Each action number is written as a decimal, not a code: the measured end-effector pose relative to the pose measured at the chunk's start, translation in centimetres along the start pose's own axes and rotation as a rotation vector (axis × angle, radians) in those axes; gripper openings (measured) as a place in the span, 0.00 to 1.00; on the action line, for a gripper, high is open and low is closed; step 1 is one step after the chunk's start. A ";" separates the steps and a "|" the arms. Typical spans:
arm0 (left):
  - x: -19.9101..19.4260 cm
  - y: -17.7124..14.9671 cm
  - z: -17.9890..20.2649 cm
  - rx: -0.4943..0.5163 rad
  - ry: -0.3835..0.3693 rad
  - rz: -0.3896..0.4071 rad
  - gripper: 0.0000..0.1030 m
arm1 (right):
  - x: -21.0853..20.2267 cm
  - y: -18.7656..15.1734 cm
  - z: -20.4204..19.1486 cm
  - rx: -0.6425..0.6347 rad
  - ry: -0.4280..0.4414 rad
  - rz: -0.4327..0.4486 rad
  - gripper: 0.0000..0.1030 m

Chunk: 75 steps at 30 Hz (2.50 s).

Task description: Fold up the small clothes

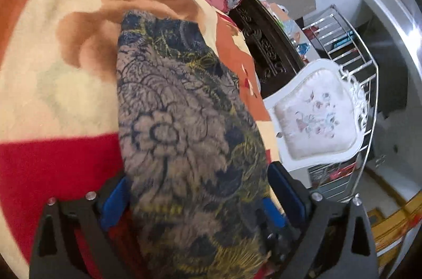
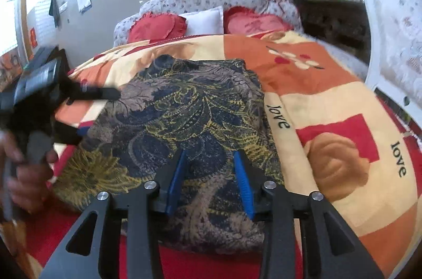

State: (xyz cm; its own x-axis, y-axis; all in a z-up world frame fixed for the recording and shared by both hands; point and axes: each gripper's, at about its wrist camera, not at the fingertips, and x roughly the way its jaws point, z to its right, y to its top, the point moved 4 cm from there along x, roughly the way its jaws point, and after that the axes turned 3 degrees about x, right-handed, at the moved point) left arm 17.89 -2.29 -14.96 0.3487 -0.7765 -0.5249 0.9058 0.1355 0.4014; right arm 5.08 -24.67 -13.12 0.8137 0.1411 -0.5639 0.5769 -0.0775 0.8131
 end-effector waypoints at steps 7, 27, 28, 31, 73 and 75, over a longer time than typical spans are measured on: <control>-0.5 0.4 -1.4 -0.111 0.108 0.036 0.24 | 0.1 0.2 0.4 0.026 0.035 -0.032 0.53; -8.2 1.5 -7.0 -0.067 0.391 0.056 0.50 | 5.9 6.5 1.6 0.441 0.397 -0.246 0.66; -7.8 1.5 -6.5 -0.059 0.391 0.059 0.58 | 6.9 6.4 1.3 0.463 0.405 -0.264 0.66; -7.0 1.8 -5.6 -0.021 0.396 0.048 0.72 | 10.3 6.4 0.5 0.559 0.474 -0.310 0.66; -13.5 8.0 -3.0 0.211 0.742 0.357 0.63 | 8.8 12.3 -12.3 -0.055 0.347 -0.235 0.34; -11.5 9.0 -3.4 0.190 0.771 0.326 0.63 | 8.6 11.5 -15.1 -0.169 0.292 -0.222 0.33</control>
State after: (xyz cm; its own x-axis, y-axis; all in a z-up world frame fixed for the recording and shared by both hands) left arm 22.89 9.91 -7.83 0.7129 -0.0725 -0.6975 0.7005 0.1202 0.7034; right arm 17.70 -9.41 -6.42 0.6023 0.4127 -0.6833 0.6968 0.1459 0.7023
